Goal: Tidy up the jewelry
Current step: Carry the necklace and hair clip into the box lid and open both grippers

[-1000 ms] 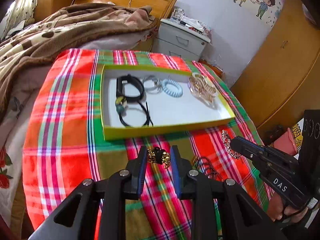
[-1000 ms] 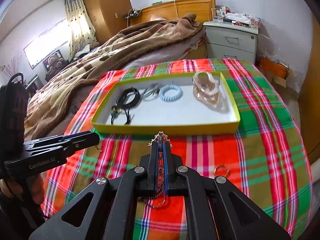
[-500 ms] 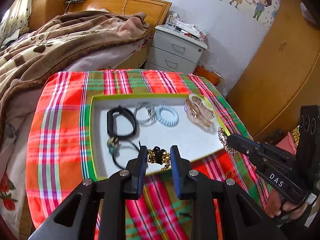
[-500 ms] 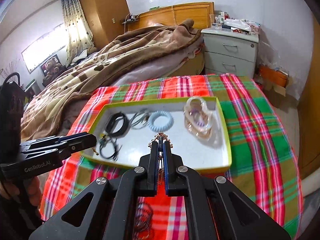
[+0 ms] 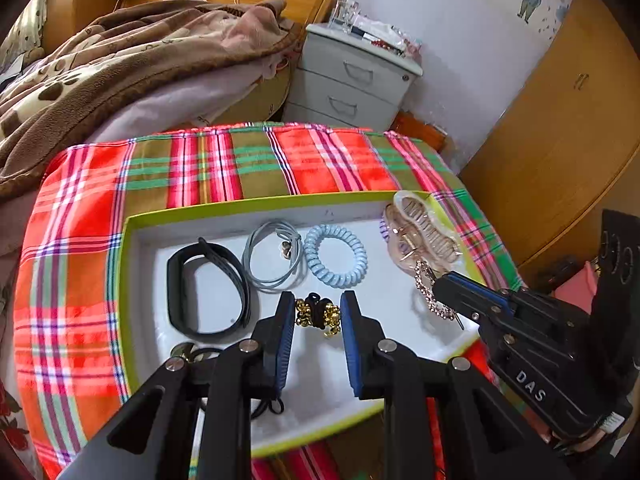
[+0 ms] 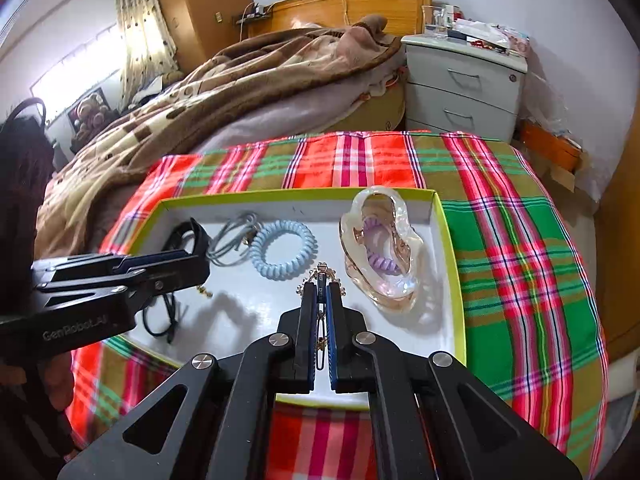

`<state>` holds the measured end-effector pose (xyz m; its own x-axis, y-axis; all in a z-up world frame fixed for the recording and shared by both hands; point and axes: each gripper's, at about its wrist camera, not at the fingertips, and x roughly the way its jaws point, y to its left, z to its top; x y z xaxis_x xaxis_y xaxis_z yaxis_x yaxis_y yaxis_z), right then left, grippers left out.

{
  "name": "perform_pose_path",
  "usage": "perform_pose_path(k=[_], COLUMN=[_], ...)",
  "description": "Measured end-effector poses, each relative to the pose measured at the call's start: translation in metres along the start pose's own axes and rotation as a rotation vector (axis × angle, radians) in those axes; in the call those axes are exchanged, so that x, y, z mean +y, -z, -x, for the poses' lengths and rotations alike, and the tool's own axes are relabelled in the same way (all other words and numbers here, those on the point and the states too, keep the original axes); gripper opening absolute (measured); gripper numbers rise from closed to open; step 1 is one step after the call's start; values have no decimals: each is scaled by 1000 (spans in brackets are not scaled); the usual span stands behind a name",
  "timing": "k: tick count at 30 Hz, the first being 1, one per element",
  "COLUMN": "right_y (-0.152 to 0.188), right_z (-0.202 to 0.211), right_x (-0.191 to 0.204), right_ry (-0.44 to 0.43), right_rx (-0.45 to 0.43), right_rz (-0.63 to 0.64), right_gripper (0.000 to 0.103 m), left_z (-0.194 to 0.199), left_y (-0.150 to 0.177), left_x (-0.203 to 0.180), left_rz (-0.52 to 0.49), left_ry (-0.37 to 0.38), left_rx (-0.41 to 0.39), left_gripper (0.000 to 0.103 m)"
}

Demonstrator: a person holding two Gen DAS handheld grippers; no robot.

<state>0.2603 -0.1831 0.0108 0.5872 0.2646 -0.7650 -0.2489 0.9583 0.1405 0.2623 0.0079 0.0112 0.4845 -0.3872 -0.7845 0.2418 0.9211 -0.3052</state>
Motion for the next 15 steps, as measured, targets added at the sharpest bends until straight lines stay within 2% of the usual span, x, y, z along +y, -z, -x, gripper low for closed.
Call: perform_pose_path(k=[15], right_y=[6], right_z=[-23], right_x=[-2], right_ry=[59], right_rx=[49], right_rz=[56], right_gripper=[4], left_z=[-26], left_y=[2], left_x=[0], left_rz=[-5], left_ry=[-33], left_rx=[44], left_gripper=[24])
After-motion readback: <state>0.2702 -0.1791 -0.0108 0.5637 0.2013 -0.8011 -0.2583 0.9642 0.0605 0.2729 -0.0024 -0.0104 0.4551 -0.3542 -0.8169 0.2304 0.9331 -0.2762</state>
